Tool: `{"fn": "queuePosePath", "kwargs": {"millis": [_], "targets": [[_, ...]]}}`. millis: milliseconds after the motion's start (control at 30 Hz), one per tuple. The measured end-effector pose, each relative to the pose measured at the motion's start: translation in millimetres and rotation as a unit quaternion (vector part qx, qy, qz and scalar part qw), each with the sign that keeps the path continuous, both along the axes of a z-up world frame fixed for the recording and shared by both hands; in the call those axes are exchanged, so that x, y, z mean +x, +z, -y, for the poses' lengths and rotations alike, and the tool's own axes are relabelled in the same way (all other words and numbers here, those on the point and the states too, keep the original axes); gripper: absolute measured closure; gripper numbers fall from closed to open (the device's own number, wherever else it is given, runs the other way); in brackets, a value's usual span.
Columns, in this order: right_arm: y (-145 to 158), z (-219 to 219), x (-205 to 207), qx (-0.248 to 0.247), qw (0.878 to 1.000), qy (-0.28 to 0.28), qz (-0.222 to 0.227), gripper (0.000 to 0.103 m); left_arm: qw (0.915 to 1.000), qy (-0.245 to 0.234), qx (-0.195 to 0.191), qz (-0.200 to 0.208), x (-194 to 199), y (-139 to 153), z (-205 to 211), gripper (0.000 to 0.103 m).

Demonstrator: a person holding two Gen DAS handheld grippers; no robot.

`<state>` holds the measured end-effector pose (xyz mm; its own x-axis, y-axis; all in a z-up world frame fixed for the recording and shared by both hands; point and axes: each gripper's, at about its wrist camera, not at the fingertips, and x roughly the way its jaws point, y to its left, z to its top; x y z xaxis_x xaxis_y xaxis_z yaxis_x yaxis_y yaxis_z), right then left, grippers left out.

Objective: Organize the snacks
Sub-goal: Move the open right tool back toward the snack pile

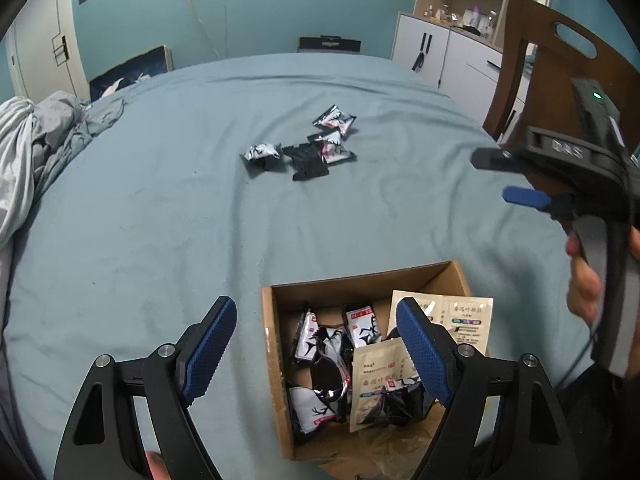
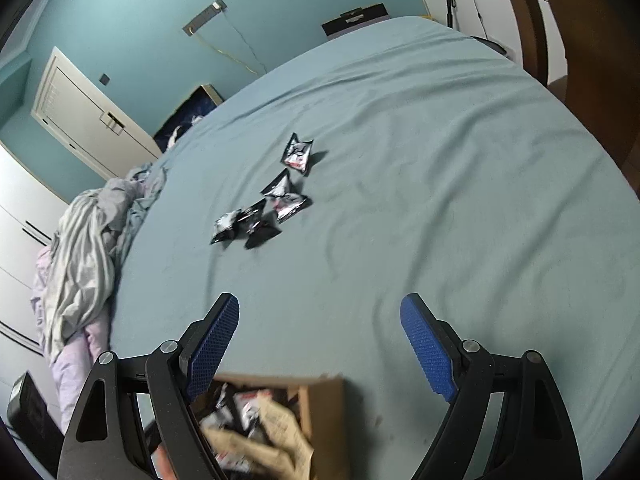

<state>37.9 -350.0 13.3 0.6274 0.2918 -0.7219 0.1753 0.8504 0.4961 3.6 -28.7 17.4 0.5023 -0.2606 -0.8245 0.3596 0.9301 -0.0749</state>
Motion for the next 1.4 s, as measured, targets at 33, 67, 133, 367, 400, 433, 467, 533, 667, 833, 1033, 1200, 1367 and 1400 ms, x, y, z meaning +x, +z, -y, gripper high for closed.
{"fn": "queuePosePath", "kwargs": {"millis": [33, 67, 133, 367, 400, 433, 467, 533, 667, 833, 1033, 1200, 1367, 1400], "targets": [[-2, 2, 7, 0.003, 1.0, 0.003, -0.004, 0.02, 1.0, 0.001, 0.001, -0.002, 1, -1, 0, 0.02], [-3, 4, 14, 0.004, 1.0, 0.004, -0.007, 0.02, 1.0, 0.001, 0.002, -0.004, 2, -3, 0, 0.02], [-6, 8, 27, -0.002, 1.0, 0.003, -0.011, 0.02, 1.0, 0.001, 0.008, -0.005, 4, -5, 2, 0.02], [-23, 23, 68, -0.021, 0.999, -0.003, -0.033, 0.02, 0.9998, 0.002, 0.006, -0.019, 13, -9, 1, 0.02], [-24, 25, 73, -0.024, 0.999, -0.004, -0.035, 0.02, 0.9998, 0.003, 0.008, -0.02, 13, -10, 1, 0.02], [-25, 27, 77, -0.027, 0.999, -0.004, -0.036, 0.02, 0.9997, 0.004, 0.01, -0.021, 14, -11, 1, 0.02], [-26, 28, 82, -0.031, 0.999, -0.005, -0.037, 0.02, 0.9997, 0.005, 0.013, -0.022, 15, -12, 0, 0.02], [-27, 30, 91, -0.037, 0.999, -0.004, -0.036, 0.02, 0.9996, 0.007, 0.014, -0.025, 17, -14, -1, 0.02], [-31, 31, 107, -0.031, 0.999, 0.001, -0.035, 0.02, 0.9994, 0.014, 0.016, -0.029, 23, -17, -3, 0.02], [-42, 21, 133, -0.03, 0.999, 0.018, -0.034, 0.02, 0.9991, 0.025, 0.011, -0.031, 30, -18, -9, 0.02], [-58, -14, 169, -0.052, 0.996, 0.069, -0.037, 0.02, 0.9986, 0.038, -0.001, -0.037, 38, -18, -16, 0.02], [-67, -50, 209, -0.093, 0.988, 0.116, -0.041, 0.02, 0.9983, 0.044, -0.003, -0.038, 42, -20, -20, 0.02], [-83, -75, 225, -0.136, 0.982, 0.131, -0.02, 0.02, 0.9971, 0.053, -0.002, -0.055, 51, -27, -20, 0.02], [-86, -76, 227, -0.14, 0.982, 0.126, -0.012, 0.02, 0.997, 0.054, 0.0, -0.056, 53, -28, -20, 0.02]]}}
